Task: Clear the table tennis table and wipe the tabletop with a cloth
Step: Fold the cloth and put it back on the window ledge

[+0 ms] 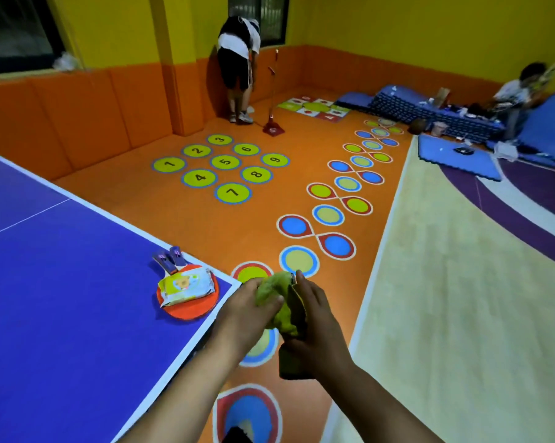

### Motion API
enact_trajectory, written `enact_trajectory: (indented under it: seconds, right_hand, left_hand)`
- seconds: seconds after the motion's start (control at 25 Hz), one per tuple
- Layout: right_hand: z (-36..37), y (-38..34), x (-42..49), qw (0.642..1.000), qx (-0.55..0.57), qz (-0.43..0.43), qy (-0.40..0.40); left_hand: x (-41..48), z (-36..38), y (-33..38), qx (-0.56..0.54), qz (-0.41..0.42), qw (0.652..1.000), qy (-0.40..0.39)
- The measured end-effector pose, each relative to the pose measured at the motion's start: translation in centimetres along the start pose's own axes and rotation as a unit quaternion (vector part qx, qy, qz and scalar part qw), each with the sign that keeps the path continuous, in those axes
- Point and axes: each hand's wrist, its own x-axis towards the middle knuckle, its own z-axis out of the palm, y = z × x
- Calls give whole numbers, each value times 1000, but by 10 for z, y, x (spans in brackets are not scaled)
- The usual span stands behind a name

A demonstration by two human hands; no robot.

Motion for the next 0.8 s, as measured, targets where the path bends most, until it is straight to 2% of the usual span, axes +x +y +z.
enact_trajectory:
  seconds: [0.12,0.24,0.36,0.48,0.68,0.8]
  right_hand:
    - [-13,23,77,1000,7,27,-14]
    - [-25,49,145,999,21,48,-10]
    - [-34,80,193,997,19,70,4]
    - [-44,119,258,996,-5,87,10]
    - [-53,188,395,998,11,63,-17]
    - [-61,220,488,995,5,-4,-101]
  left_hand:
    - [90,-2,14,1,-1,1000,17]
    - [171,0,29,-7,15,1000,-9]
    - [229,7,36,33,20,999,-21]
    - [295,17,34,75,25,997,-2]
    - [407,31,28,132,-6,990,56]
    - [471,37,34,165,-59,978,116]
